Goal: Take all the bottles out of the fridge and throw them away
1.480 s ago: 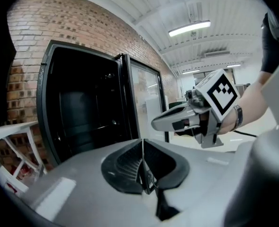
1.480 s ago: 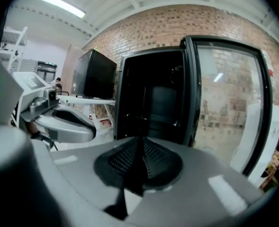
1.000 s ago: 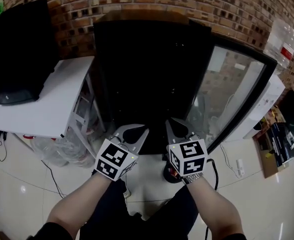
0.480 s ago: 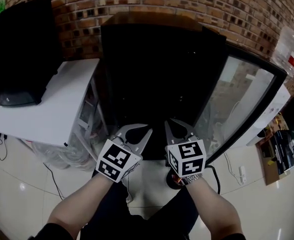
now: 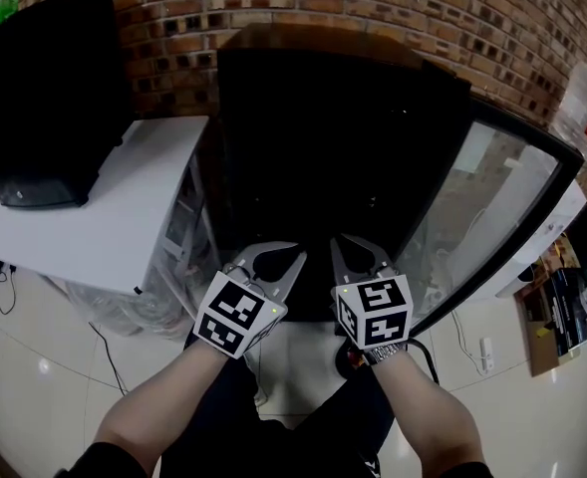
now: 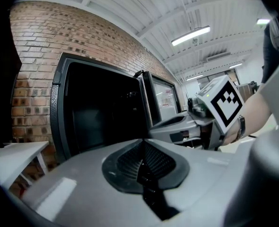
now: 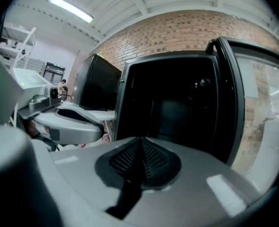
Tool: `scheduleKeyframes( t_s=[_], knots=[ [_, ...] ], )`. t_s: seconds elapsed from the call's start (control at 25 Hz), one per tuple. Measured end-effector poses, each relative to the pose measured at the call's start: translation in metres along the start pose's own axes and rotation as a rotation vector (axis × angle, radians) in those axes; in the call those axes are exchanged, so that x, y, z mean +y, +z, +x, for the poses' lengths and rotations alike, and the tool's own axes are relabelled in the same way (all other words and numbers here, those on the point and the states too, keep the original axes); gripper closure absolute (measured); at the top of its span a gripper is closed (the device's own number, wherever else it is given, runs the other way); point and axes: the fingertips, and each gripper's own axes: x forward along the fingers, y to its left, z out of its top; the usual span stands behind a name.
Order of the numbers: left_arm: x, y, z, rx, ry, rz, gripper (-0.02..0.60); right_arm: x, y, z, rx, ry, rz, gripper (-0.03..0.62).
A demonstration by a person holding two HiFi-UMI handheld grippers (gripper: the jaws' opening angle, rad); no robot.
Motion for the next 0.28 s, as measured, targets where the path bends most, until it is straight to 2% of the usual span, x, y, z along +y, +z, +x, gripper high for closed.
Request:
scheduleKeyframes(
  t_s=[0.28],
  knots=[
    [0.0019,-0.003,0.0052,0.0,-0.002,0.003,0.574,0.0005,-0.0021,0.0041,0.003,0.003,-0.006,0.594]
  ],
)
